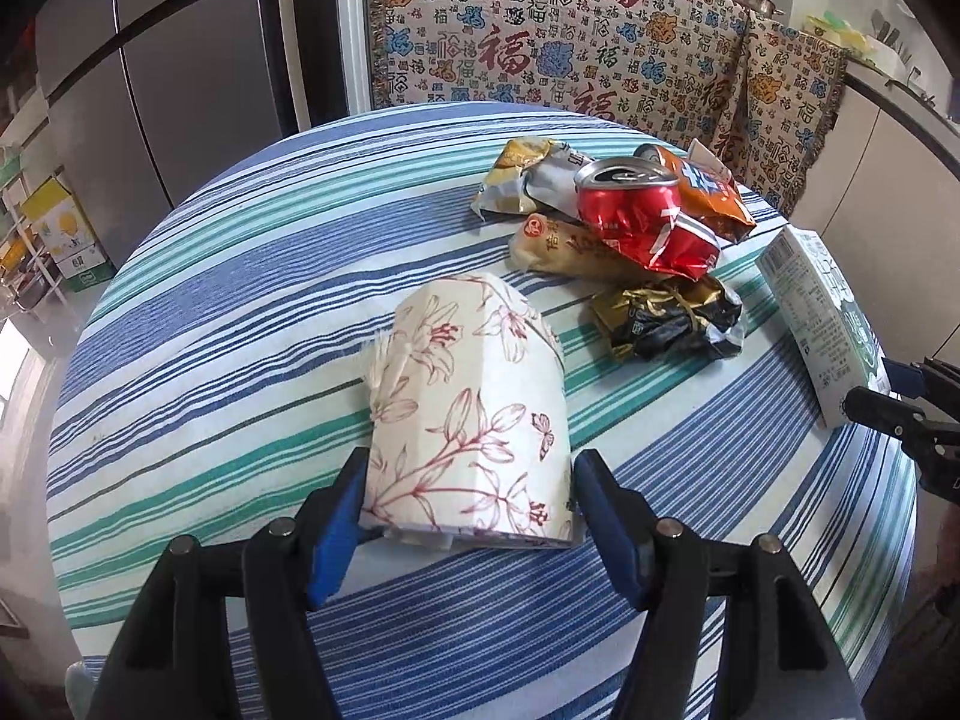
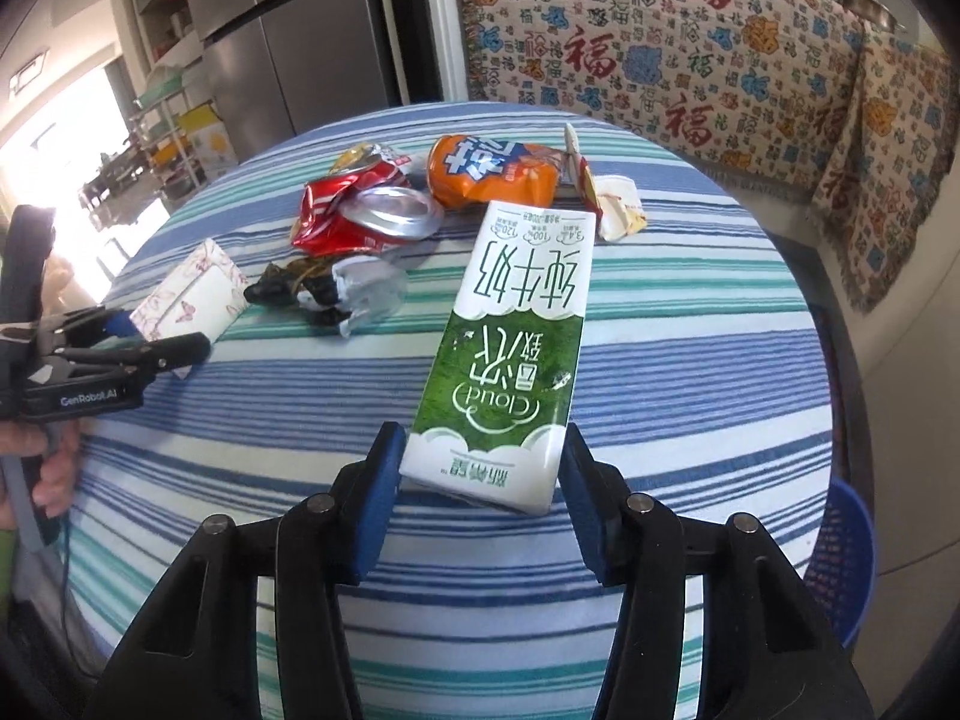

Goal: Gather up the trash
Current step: 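Grasp the floral paper cup with the left tool while the right grasps the green milk carton, then lift the paper cup with the left tool while the right lifts the milk carton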

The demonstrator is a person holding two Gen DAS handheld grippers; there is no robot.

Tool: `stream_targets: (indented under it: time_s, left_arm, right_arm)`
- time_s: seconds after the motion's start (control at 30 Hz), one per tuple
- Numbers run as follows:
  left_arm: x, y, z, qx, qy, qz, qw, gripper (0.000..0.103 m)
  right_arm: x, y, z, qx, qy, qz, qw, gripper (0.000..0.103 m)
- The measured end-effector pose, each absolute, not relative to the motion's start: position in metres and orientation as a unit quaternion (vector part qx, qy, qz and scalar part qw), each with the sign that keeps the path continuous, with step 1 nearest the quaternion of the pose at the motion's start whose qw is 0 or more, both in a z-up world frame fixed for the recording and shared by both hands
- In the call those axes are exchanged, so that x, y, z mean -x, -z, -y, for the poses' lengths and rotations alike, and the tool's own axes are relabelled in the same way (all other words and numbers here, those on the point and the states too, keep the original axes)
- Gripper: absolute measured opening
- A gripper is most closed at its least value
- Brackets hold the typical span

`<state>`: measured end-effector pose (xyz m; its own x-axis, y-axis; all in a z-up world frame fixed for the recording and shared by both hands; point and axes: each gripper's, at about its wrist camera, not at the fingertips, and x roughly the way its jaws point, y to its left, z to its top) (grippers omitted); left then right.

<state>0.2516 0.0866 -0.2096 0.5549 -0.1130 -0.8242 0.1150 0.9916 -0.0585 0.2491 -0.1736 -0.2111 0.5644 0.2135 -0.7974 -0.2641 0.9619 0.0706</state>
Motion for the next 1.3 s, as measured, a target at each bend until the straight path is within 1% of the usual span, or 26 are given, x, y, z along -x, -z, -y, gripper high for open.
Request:
stream_targets:
  time_s: [0.1,0.23,0.3,0.4,0.47,0.5,0.53,0.57,0.63,0.67,0.7,0.83,1.3]
  left_arm:
    - [-0.248,0.209,-0.087,-0.002,0.071,-0.47,0.88,0.069]
    - [-0.25,0.205,-0.091,0.019,0.084,-0.477,0.874,0.069]
    - [-0.251,0.202,-0.094,0.033,0.091,-0.478,0.873,0.069]
    - [-0.259,0.198,-0.091,0.03,0.093,-0.481,0.871,0.069]
    - [-0.264,0.196,-0.087,0.018,0.089,-0.482,0.871,0.069]
    - [-0.266,0.195,-0.085,0.011,0.088,-0.484,0.871,0.069]
    - [-0.267,0.195,-0.083,0.005,0.089,-0.485,0.87,0.069]
    - [-0.269,0.195,-0.081,0.0,0.09,-0.486,0.869,0.069]
    - [-0.272,0.196,-0.08,-0.007,0.088,-0.487,0.869,0.069]
    - [-0.272,0.197,-0.08,-0.009,0.087,-0.488,0.869,0.069]
    - [-0.273,0.198,-0.079,-0.008,0.089,-0.486,0.869,0.065]
    - [-0.267,0.195,-0.078,-0.006,0.092,-0.481,0.872,0.062]
    - [-0.242,0.173,-0.061,0.017,0.097,-0.463,0.881,0.061]
  right_arm:
    - [-0.247,0.208,0.178,0.025,-0.141,-0.449,0.882,0.072]
    - [-0.256,0.195,0.175,0.01,-0.141,-0.438,0.888,0.085]
    - [-0.265,0.19,0.169,0.004,-0.134,-0.439,0.888,0.088]
    - [-0.281,0.191,0.156,0.012,-0.119,-0.458,0.881,0.088]
    - [-0.291,0.195,0.154,0.007,-0.113,-0.472,0.874,0.087]
    - [-0.294,0.197,0.154,0.003,-0.109,-0.478,0.872,0.085]
    - [-0.297,0.198,0.155,-0.001,-0.104,-0.483,0.87,0.078]
    - [-0.3,0.2,0.156,-0.002,-0.099,-0.488,0.867,0.073]
    - [-0.302,0.202,0.161,-0.002,-0.091,-0.495,0.864,0.05]
    - [-0.302,0.202,0.165,-0.009,-0.093,-0.495,0.864,0.05]
    - [-0.3,0.201,0.169,-0.016,-0.095,-0.496,0.863,0.049]
    - [-0.289,0.192,0.18,-0.024,-0.106,-0.486,0.867,0.049]
    - [-0.267,0.178,0.191,-0.022,-0.121,-0.458,0.88,0.049]
